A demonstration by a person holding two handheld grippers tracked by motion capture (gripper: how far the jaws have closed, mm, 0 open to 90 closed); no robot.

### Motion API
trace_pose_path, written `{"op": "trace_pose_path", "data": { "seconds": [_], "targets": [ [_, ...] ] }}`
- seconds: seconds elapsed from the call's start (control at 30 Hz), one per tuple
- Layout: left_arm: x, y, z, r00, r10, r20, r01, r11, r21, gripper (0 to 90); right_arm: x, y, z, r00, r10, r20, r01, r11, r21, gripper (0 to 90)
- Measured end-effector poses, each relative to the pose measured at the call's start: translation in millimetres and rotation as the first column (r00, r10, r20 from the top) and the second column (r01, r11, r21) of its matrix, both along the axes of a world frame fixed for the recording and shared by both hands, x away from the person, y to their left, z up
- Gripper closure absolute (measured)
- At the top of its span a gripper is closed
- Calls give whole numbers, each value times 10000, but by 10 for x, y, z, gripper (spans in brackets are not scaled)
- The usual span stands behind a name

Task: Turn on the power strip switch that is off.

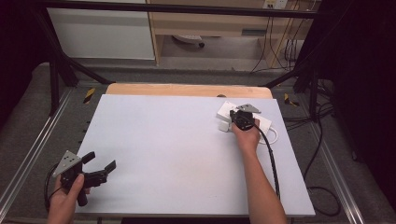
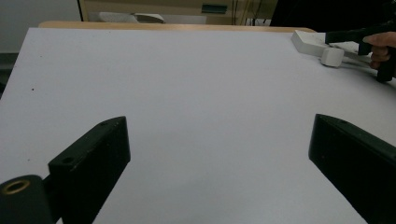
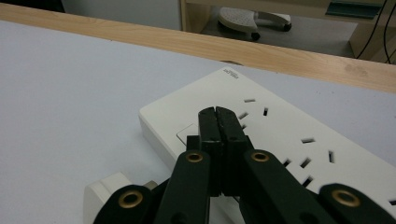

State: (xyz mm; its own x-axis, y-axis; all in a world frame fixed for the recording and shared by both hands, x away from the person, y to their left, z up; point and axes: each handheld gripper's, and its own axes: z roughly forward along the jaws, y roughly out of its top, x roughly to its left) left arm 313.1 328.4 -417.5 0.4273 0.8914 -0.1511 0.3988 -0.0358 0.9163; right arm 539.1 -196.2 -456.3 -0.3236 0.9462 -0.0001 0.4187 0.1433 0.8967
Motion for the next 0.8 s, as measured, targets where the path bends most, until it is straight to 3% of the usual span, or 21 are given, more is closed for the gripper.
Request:
{"op": "trace_pose_path", "data": {
  "seconds": [0.8],
  "targets": [
    [1, -4, 0, 10000, -10, -9, 10, 10000, 8, 54, -8, -31, -3, 9998, -53, -183, 56, 9999, 122, 900]
  ]
}}
